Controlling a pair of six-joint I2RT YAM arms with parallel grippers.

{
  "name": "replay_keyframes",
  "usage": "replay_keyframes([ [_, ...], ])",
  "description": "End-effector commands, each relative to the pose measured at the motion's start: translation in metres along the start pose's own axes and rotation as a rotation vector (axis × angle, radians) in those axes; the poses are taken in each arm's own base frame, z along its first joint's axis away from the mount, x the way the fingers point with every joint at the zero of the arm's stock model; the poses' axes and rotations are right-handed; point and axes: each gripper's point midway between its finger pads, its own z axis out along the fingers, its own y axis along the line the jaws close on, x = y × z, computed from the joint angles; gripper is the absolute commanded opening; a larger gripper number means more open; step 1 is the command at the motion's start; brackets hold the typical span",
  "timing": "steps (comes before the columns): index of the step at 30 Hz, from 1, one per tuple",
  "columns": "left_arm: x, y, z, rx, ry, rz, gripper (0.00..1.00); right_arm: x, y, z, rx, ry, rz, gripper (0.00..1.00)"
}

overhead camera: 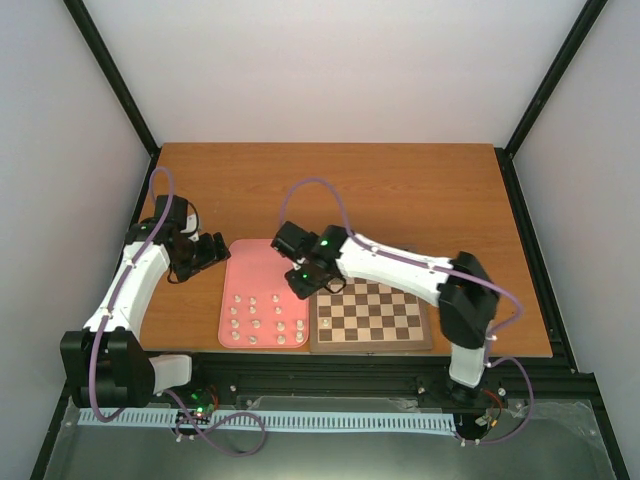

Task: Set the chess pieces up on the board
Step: Pick up the chess piece from the storage box, then place the chess piece on the chessboard.

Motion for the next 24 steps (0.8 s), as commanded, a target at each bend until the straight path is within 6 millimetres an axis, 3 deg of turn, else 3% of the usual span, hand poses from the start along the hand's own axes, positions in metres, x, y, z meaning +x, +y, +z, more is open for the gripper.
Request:
replay_keyframes([
  [1, -0.010, -0.007, -0.010, 0.026, -0.042, -0.005, 1.00, 0.013, -0.026, -0.027, 0.076, -0.067, 0.082, 0.03],
  [5, -0.010, -0.008, -0.010, 0.031, -0.040, -0.006, 1.00, 0.059, -0.040, -0.016, 0.090, 0.013, 0.115, 0.03],
  [10, -0.009, -0.008, -0.009, 0.032, -0.040, -0.006, 1.00, 0.090, -0.045, -0.009, 0.071, 0.038, 0.173, 0.03],
  [24, -0.008, -0.007, -0.009, 0.027, -0.038, -0.005, 1.00, 0.095, -0.035, 0.011, 0.026, 0.091, 0.135, 0.03],
])
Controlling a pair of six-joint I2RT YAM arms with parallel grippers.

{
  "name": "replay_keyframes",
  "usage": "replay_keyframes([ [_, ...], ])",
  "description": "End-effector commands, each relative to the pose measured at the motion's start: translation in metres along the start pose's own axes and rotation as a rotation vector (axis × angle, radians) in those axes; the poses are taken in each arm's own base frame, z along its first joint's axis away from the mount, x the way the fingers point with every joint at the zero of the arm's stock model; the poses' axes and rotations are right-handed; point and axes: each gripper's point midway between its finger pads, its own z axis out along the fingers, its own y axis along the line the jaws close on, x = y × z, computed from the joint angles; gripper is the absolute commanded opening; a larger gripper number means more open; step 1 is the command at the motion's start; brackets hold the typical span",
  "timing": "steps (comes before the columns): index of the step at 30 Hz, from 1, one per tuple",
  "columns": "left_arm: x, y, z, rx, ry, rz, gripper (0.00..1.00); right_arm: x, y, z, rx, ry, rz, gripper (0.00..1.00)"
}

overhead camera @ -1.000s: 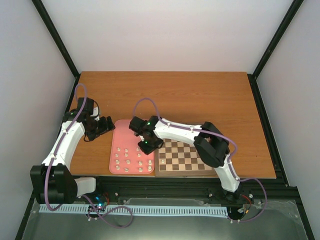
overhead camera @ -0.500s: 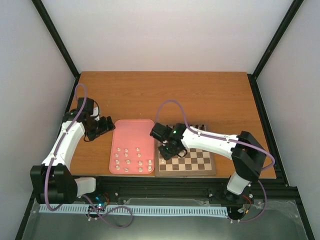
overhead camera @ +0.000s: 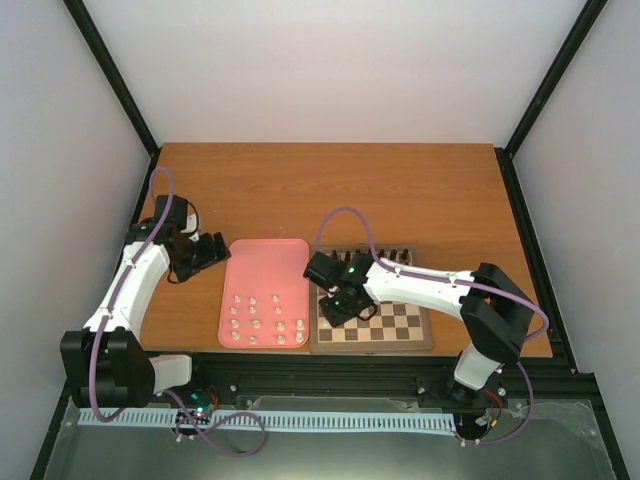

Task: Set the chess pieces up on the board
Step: Place the chess piece on the chessboard.

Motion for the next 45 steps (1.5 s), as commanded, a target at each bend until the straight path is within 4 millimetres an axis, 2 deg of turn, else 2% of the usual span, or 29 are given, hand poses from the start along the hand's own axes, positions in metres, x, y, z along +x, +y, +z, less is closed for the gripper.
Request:
replay_keyframes([
  [1, -0.008, -0.006, -0.009, 0.023, -0.040, -0.005, 1.00, -0.004, 0.007, 0.002, -0.027, -0.001, -0.006, 0.03],
  [12, -0.008, -0.005, -0.006, 0.019, -0.035, -0.006, 1.00, 0.002, 0.012, 0.014, -0.048, 0.048, -0.025, 0.03],
  [22, -0.008, -0.004, -0.005, 0.016, -0.032, -0.006, 1.00, 0.004, 0.009, 0.016, -0.026, 0.058, -0.023, 0.04],
  [36, -0.006, -0.004, -0.005, 0.018, -0.029, -0.007, 1.00, 0.009, 0.007, 0.014, -0.024, 0.061, -0.010, 0.14],
  [41, -0.006, -0.004, -0.005, 0.019, -0.029, -0.006, 1.00, 0.006, 0.003, 0.007, -0.010, 0.043, 0.001, 0.22],
  [45, -0.006, -0.005, -0.005, 0.021, -0.029, -0.007, 1.00, 0.000, 0.000, -0.008, 0.010, 0.006, 0.015, 0.29],
])
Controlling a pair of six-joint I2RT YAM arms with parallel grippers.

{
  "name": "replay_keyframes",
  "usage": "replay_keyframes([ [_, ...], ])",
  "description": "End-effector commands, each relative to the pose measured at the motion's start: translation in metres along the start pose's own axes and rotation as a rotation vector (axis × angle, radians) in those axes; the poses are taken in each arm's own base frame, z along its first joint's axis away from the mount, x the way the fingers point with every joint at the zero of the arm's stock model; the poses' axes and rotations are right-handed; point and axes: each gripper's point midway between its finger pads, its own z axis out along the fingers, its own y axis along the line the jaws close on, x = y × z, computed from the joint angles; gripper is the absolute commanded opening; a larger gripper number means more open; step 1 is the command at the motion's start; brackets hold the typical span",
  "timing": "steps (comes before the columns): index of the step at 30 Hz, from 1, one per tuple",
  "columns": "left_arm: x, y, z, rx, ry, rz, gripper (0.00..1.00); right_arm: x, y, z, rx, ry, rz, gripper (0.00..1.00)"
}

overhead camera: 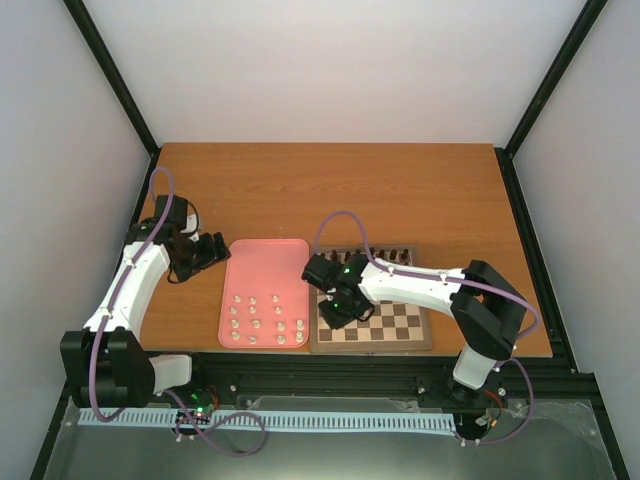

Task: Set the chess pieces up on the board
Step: Place the chess piece on the chessboard, then pick up the chess piece from the storage box.

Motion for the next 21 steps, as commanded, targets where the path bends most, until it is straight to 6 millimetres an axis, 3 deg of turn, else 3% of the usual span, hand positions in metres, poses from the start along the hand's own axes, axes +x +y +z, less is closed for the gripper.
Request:
replay_keyframes([
  [1, -0.006, -0.004, -0.005, 0.020, -0.029, -0.007, 1.00, -0.008, -0.006, -0.024, 0.034, -0.066, 0.024, 0.30],
  [7, -0.007, -0.005, -0.005, 0.022, -0.031, -0.007, 1.00, -0.023, -0.003, -0.050, 0.033, -0.129, 0.019, 0.37],
  [14, -0.007, -0.005, -0.006, 0.024, -0.034, -0.006, 1.00, -0.055, 0.027, -0.069, -0.055, -0.180, -0.076, 0.43],
  [21, -0.008, -0.001, -0.004, 0.002, -0.036, -0.014, 1.00, -0.099, 0.064, -0.051, -0.100, -0.182, -0.186, 0.44],
])
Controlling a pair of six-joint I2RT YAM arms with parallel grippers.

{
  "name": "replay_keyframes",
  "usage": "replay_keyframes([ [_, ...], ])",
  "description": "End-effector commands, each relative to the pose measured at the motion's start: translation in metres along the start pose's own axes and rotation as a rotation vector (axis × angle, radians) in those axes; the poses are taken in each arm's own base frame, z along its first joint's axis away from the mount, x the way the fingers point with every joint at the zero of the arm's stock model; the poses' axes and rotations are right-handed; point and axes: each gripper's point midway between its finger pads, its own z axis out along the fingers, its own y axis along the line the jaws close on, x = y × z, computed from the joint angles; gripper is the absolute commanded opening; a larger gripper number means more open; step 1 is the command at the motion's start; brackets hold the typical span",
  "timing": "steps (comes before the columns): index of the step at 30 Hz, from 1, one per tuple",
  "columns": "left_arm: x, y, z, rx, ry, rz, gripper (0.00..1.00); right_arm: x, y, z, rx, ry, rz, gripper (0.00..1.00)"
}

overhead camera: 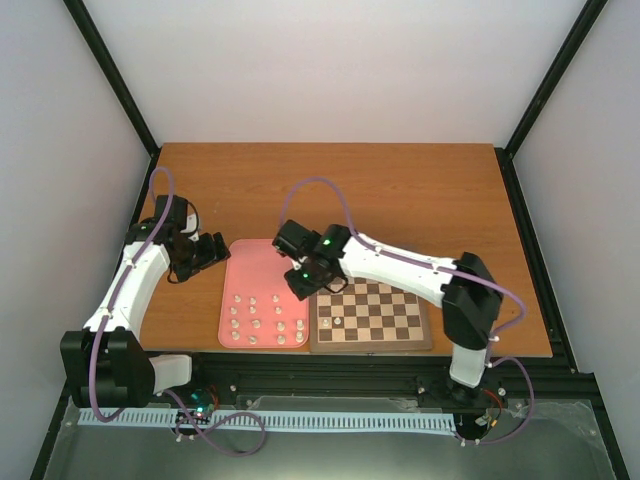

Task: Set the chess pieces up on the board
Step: Pick up the chess piece from the storage box.

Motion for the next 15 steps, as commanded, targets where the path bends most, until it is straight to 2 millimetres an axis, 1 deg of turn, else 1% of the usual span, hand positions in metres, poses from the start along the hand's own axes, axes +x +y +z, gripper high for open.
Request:
replay_keyframes([
  [1, -0.007, -0.001, -0.003, 0.001, -0.033, -0.016, 1.00, -0.018, 0.020, 0.026, -0.047, 0.020, -0.082, 0.44],
  [4, -0.008, 0.000, -0.005, -0.005, -0.038, -0.018, 1.00, -0.029, 0.031, 0.042, -0.077, 0.032, -0.095, 0.44],
  [8, -0.007, 0.002, -0.005, -0.017, -0.039, -0.018, 1.00, -0.036, 0.042, 0.063, -0.119, 0.046, -0.108, 0.44],
  [11, -0.007, 0.002, -0.003, -0.014, -0.034, -0.020, 1.00, -0.041, 0.047, 0.075, -0.132, 0.051, -0.123, 0.44],
  [15, -0.007, 0.002, -0.003, -0.015, -0.032, -0.019, 1.00, -0.042, 0.050, 0.091, -0.143, 0.075, -0.141, 0.44],
])
